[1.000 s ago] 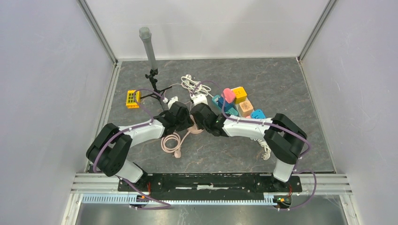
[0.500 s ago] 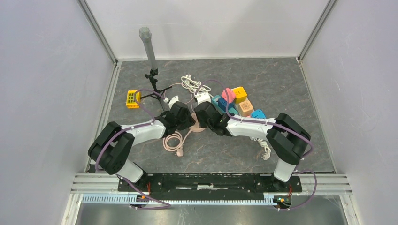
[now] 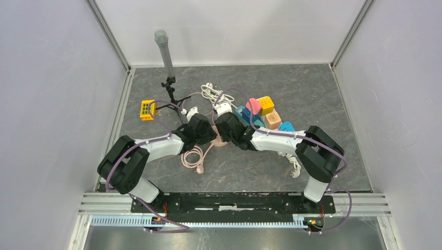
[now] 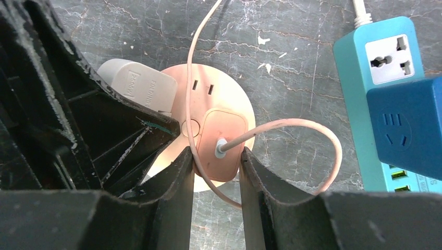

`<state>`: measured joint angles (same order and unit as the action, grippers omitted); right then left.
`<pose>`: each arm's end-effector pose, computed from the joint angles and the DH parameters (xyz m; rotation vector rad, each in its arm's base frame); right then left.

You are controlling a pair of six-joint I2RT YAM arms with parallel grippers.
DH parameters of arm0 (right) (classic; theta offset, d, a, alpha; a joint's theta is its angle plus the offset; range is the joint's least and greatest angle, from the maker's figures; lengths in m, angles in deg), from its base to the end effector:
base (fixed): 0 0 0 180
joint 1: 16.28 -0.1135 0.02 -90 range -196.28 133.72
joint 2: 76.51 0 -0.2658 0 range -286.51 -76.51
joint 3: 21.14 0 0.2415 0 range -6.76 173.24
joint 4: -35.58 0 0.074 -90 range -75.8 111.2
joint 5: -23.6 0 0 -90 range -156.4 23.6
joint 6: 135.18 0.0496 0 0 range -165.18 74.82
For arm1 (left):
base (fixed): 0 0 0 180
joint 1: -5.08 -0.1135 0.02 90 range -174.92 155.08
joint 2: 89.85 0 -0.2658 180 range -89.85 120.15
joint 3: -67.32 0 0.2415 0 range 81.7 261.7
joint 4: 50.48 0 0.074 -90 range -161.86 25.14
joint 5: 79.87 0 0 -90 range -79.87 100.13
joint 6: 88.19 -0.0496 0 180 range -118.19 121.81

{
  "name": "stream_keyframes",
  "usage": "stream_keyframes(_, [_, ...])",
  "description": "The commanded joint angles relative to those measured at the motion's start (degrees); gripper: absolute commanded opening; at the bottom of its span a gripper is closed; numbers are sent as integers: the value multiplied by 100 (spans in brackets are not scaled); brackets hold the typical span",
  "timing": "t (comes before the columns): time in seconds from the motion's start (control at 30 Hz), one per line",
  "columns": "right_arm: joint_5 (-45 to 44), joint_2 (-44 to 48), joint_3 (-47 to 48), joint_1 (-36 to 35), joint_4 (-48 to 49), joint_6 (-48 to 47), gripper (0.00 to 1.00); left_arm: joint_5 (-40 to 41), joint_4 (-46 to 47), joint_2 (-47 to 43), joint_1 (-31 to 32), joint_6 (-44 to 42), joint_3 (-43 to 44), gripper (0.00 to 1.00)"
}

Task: Pull the plug off the socket

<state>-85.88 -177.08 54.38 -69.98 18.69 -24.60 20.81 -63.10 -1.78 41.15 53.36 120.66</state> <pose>0.2367 0.2943 0.1918 -0.4791 2.2188 0.2996 0.2420 -0.1649 0.1513 -0.4162 2.4020 -0.4941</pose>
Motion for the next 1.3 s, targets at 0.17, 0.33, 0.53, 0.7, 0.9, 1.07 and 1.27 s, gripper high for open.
stream_keyframes(0.17, [437, 114, 192, -131, 479, -66, 0, 203, -1099, 466, -13, -127, -405, 47])
stream_keyframes(0.33, [406, 207, 230, -21, 520, -174, 0, 176, -1094, 507, -8, -154, -355, 46])
stream_keyframes(0.53, [-3, -56, 436, -326, 262, -405, 0, 189, -1081, 531, -13, -172, -384, 46])
stream_keyframes(0.7, [289, 405, 343, -3, 412, -349, 0, 199, -1081, 544, -13, -198, -417, 46])
stream_keyframes(0.9, [124, 99, 436, -228, 365, -521, 0, 225, -1089, 548, -13, -207, -418, 46])
stream_keyframes(1.07, [-107, 83, 568, -307, 259, -685, 0, 264, -1137, 540, -13, -259, -418, 45])
stream_keyframes(1.27, [270, 412, 487, 20, 400, -610, 0, 278, -1160, 516, -11, -260, -417, 45])
